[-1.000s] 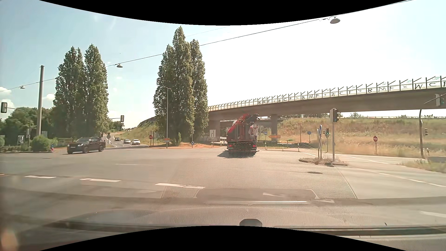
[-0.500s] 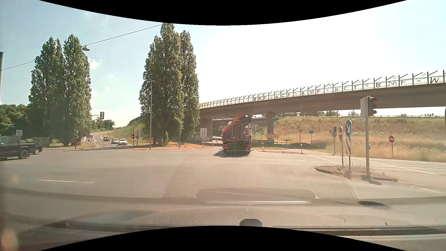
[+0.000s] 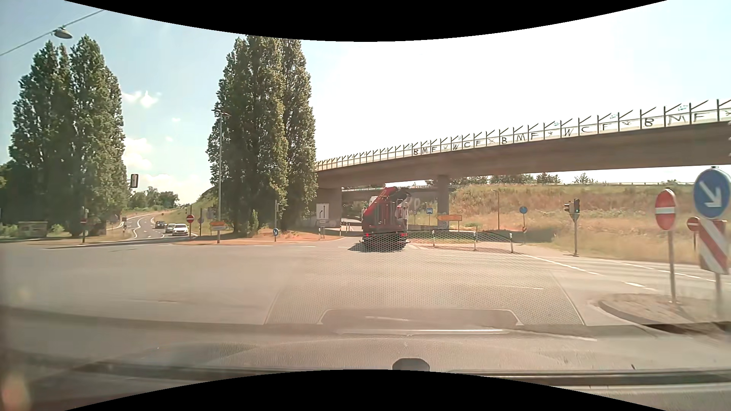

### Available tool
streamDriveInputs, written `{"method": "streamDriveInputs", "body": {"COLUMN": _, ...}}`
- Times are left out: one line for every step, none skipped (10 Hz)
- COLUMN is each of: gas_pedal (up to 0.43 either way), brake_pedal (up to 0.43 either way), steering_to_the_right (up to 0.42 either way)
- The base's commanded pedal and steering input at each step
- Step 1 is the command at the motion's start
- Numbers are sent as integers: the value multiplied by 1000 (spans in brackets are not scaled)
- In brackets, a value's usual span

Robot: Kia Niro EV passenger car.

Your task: Follow the waypoints while adhering to traffic rules and regulations

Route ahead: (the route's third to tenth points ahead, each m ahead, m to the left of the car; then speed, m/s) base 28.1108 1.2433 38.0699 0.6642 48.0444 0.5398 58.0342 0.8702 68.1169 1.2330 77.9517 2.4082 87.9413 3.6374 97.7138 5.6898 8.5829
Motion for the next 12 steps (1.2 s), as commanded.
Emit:
{"method": "streamDriveInputs", "body": {"gas_pedal": 0, "brake_pedal": 18, "steering_to_the_right": 3}}
{"method": "streamDriveInputs", "body": {"gas_pedal": 0, "brake_pedal": 18, "steering_to_the_right": 2}}
{"method": "streamDriveInputs", "body": {"gas_pedal": 0, "brake_pedal": 18, "steering_to_the_right": 2}}
{"method": "streamDriveInputs", "body": {"gas_pedal": 0, "brake_pedal": 18, "steering_to_the_right": 1}}
{"method": "streamDriveInputs", "body": {"gas_pedal": 0, "brake_pedal": 18, "steering_to_the_right": 1}}
{"method": "streamDriveInputs", "body": {"gas_pedal": 0, "brake_pedal": 18, "steering_to_the_right": 1}}
{"method": "streamDriveInputs", "body": {"gas_pedal": 0, "brake_pedal": 18, "steering_to_the_right": 1}}
{"method": "streamDriveInputs", "body": {"gas_pedal": 0, "brake_pedal": 18, "steering_to_the_right": 1}}
{"method": "streamDriveInputs", "body": {"gas_pedal": 0, "brake_pedal": 18, "steering_to_the_right": 1}}
{"method": "streamDriveInputs", "body": {"gas_pedal": 0, "brake_pedal": 18, "steering_to_the_right": 1}}
{"method": "streamDriveInputs", "body": {"gas_pedal": 0, "brake_pedal": 18, "steering_to_the_right": 1}}
{"method": "streamDriveInputs", "body": {"gas_pedal": 0, "brake_pedal": 18, "steering_to_the_right": 1}}
